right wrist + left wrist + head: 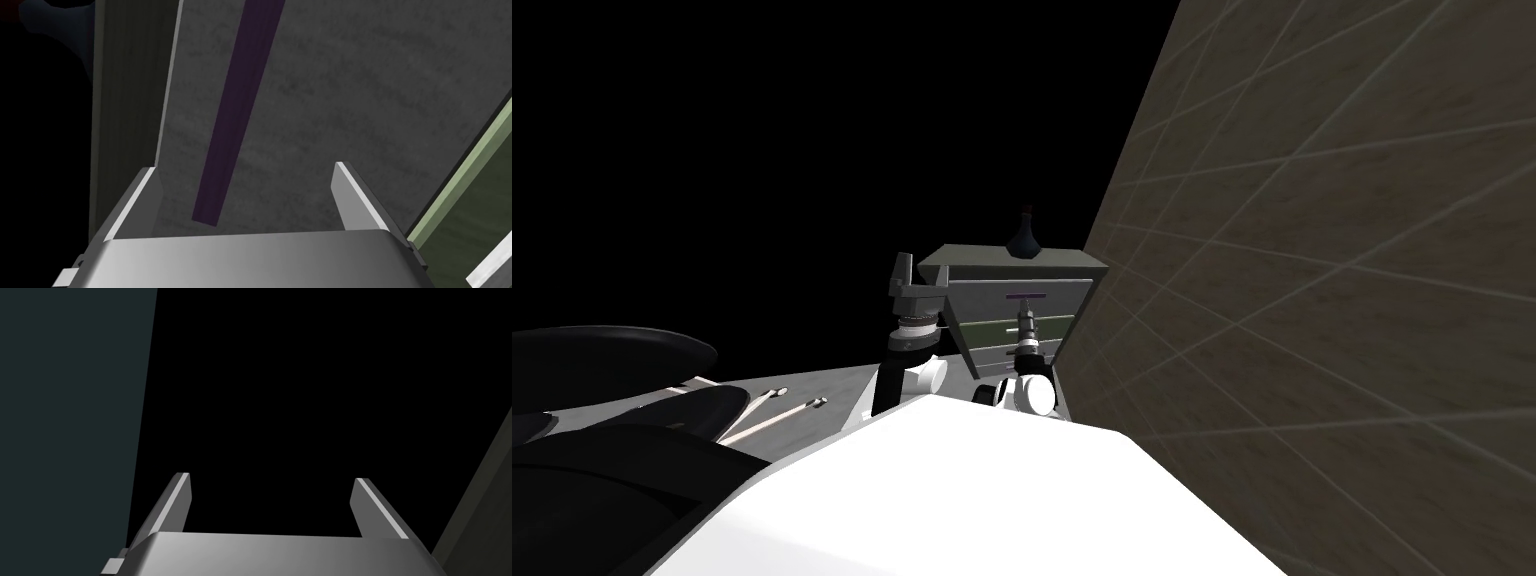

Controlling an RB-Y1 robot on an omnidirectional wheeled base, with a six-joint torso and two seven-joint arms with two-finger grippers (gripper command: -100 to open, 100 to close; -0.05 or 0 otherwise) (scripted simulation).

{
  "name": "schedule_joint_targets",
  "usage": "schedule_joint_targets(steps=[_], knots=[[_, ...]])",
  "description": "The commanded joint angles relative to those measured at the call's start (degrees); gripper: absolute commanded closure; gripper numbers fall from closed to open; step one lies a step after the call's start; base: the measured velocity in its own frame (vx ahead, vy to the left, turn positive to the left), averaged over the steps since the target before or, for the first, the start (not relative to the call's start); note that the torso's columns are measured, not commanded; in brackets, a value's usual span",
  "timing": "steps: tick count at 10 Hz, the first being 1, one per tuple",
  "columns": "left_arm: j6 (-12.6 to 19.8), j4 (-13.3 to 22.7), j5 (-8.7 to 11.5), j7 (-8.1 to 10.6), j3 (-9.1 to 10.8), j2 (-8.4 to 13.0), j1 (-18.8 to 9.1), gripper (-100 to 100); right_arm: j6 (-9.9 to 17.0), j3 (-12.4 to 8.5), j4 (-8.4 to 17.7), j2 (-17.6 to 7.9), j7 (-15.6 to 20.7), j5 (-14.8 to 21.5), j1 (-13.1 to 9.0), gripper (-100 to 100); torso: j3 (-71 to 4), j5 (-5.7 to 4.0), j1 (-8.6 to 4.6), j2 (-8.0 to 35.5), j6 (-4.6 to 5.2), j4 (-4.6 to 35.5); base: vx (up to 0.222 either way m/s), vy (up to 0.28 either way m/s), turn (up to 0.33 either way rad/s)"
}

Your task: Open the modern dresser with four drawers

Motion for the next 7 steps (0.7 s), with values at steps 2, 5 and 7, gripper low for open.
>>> schedule_joint_targets(steps=[2,5,7], knots=[[0.00,0.00,0.00,0.00,0.00,0.00,0.00,0,-0.91,2.74,0.29,1.03,-3.95,-6.18,-3.13,-100,0.00,0.00,0.01,0.00,0.00,0.01,0.024,0.037,-0.030],[0.00,0.00,0.00,0.00,0.00,0.00,0.00,0,-1.44,4.54,0.34,1.35,-6.53,-10.14,-4.94,-100,0.00,0.00,-0.01,-0.01,0.00,0.00,0.023,0.035,-0.024],[0.00,0.00,0.00,0.00,0.00,0.00,0.00,0,-1.49,4.81,0.37,1.36,-6.82,-10.60,-5.16,-100,0.01,-0.01,-0.03,0.02,0.00,0.01,0.010,0.019,-0.016]])
